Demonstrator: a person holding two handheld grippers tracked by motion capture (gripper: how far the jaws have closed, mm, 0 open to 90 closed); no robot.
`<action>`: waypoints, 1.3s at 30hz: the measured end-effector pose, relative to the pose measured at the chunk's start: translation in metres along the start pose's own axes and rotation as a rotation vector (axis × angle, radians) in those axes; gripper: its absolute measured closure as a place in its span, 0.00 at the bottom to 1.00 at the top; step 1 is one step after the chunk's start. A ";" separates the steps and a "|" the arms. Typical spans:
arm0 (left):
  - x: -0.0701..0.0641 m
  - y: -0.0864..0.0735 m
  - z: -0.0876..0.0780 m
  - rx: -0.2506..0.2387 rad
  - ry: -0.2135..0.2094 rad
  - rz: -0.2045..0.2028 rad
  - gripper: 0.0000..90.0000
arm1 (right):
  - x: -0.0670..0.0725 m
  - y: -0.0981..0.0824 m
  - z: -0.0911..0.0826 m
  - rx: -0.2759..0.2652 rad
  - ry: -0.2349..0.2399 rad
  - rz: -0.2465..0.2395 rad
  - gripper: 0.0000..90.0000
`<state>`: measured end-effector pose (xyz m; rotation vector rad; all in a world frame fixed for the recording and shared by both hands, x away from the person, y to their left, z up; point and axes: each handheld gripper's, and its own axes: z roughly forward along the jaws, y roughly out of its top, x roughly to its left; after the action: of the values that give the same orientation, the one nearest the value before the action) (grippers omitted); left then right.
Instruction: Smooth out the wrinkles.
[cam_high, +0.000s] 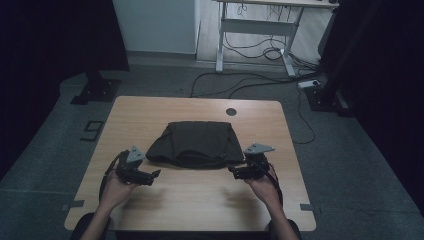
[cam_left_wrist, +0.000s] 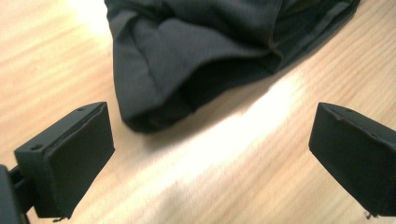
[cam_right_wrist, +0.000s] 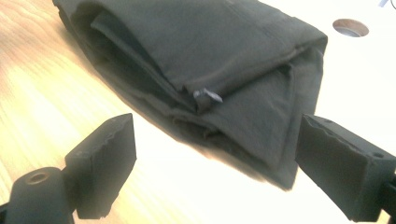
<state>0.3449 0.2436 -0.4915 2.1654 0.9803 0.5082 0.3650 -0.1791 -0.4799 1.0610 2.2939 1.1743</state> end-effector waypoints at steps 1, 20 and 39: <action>0.000 -0.004 0.000 0.003 0.000 -0.005 0.00 | 0.000 -0.002 -0.002 -0.001 -0.004 0.004 0.14; 0.004 -0.052 0.019 0.086 -0.001 -0.062 0.00 | -0.024 -0.072 -0.006 0.059 -0.073 0.090 0.15; 0.004 -0.053 0.027 0.106 -0.029 -0.072 0.00 | -0.020 -0.088 0.008 0.117 -0.095 0.063 0.06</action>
<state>0.3371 0.2606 -0.5481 2.2154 1.0873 0.3979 0.3426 -0.2230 -0.5560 1.2130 2.2942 1.0008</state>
